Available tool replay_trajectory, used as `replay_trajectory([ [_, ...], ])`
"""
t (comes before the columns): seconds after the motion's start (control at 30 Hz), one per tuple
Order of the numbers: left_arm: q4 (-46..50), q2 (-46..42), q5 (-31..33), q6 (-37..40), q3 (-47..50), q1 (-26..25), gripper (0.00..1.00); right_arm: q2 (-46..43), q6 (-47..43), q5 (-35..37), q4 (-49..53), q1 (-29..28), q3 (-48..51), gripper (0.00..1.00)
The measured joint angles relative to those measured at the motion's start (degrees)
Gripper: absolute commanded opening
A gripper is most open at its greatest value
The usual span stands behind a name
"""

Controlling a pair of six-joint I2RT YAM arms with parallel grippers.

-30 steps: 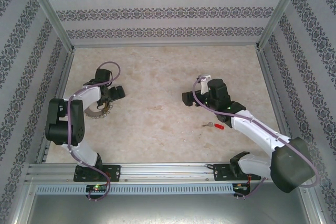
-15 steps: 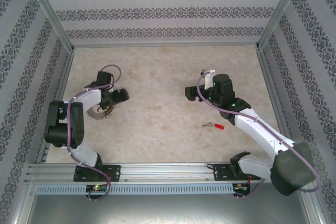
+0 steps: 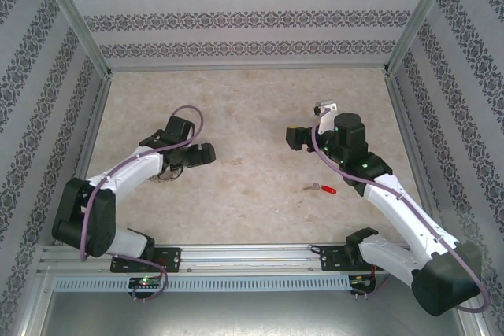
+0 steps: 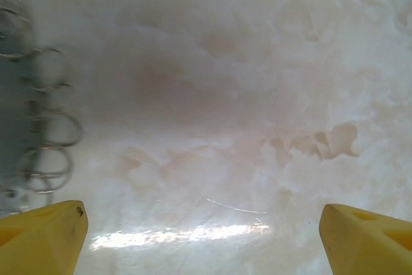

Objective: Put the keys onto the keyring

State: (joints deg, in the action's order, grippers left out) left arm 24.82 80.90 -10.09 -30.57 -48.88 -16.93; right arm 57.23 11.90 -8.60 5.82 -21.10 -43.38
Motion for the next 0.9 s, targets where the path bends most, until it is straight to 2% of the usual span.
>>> replay_trajectory([
  [0.1,0.48,1.29,1.51,1.22,-0.96,4.11,1.00,-0.07,0.81,-0.87,0.00,-0.46,0.48,0.98],
  [0.2,0.48,5.57,3.91,2.32,-2.32,6.86,1.00,-0.09,1.92,-1.46,-0.04,-2.38,1.68,0.98],
  [0.37,0.50,11.87,7.19,3.52,-3.48,7.41,1.00,-0.17,3.37,-1.84,-0.02,-5.44,3.76,0.98],
  [0.5,0.81,16.02,7.02,3.65,-5.70,7.56,1.00,-0.63,3.50,-1.81,-0.02,-6.05,4.55,0.98],
  [0.63,1.27,15.69,5.79,3.63,-5.81,7.56,1.00,-1.22,3.37,-1.77,0.00,-6.03,4.55,0.98],
  [0.77,-0.04,14.25,5.03,3.50,-4.09,5.14,0.99,-2.12,3.21,-1.75,0.00,-5.95,4.55,0.98],
  [0.9,-1.92,11.65,3.50,2.01,-1.22,-1.88,0.95,-2.08,3.19,-1.75,0.02,-4.85,4.55,0.98],
])
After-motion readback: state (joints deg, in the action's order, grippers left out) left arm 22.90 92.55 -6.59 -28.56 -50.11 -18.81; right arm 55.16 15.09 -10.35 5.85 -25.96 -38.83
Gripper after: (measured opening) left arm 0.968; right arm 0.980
